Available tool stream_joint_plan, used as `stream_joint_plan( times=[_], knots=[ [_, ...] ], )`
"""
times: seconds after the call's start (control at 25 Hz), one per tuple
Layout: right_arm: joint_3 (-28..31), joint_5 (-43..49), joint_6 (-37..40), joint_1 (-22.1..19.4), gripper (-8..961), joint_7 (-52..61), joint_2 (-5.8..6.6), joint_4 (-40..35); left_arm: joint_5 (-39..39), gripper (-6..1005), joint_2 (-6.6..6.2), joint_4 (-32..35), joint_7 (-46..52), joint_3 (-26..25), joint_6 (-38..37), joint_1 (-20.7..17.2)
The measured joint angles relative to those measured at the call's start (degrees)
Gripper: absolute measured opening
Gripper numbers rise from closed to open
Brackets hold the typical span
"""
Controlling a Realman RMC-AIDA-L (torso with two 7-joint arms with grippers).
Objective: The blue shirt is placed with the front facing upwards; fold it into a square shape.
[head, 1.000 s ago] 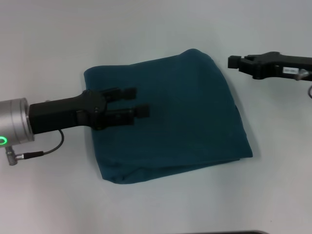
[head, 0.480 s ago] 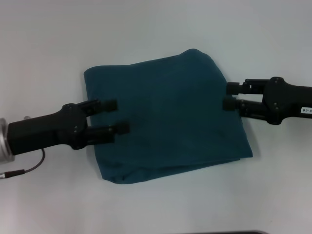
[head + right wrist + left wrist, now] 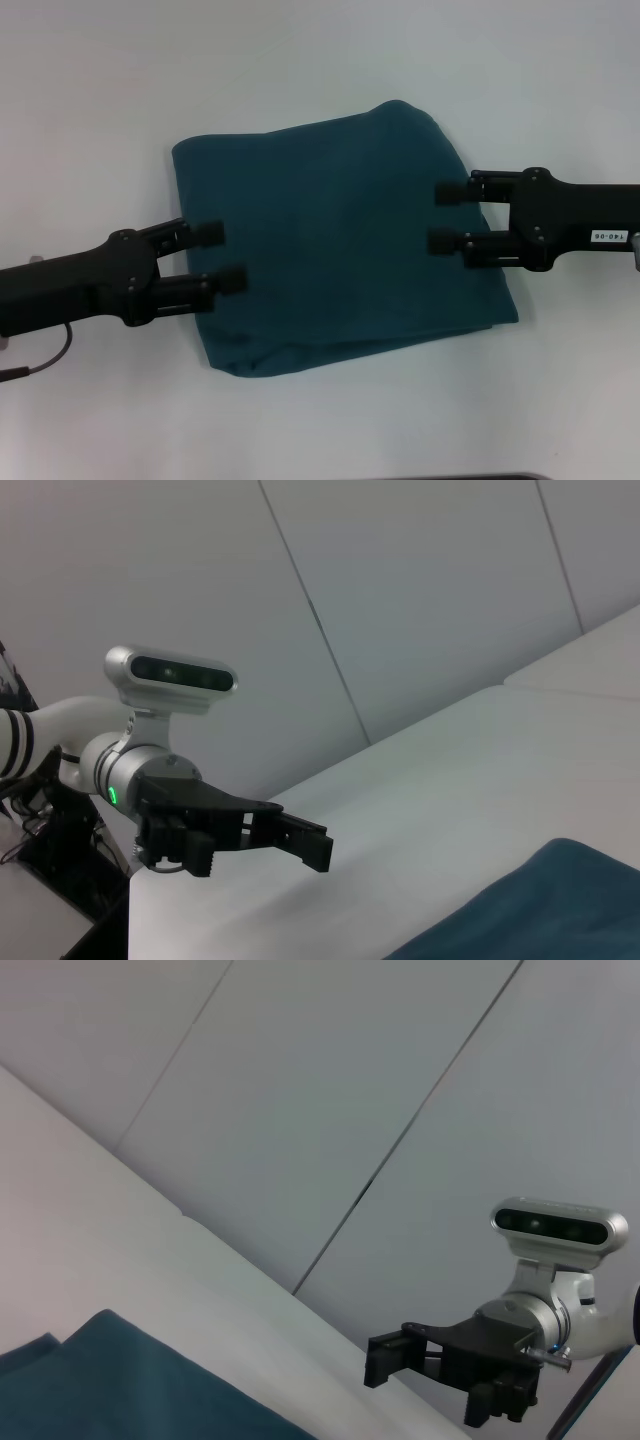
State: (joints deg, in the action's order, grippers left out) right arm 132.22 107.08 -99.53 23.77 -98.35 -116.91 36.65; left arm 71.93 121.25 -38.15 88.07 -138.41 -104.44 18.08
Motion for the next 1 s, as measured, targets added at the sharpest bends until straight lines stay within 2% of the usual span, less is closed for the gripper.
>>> stream_joint_plan(
  times=[0.16, 1.0],
  knots=[
    [-0.35, 0.07, 0.50, 0.25, 766, 0.20, -0.13, 0.00, 0.02, 904, -0.03, -0.05, 0.02, -0.02, -0.06, -0.38],
    [-0.39, 3.61, 4.94, 2.63, 753, 0.71, -1.16, 0.00, -0.13, 903, 0.51, -0.03, -0.48, 0.05, 2.37, 0.60]
  ],
)
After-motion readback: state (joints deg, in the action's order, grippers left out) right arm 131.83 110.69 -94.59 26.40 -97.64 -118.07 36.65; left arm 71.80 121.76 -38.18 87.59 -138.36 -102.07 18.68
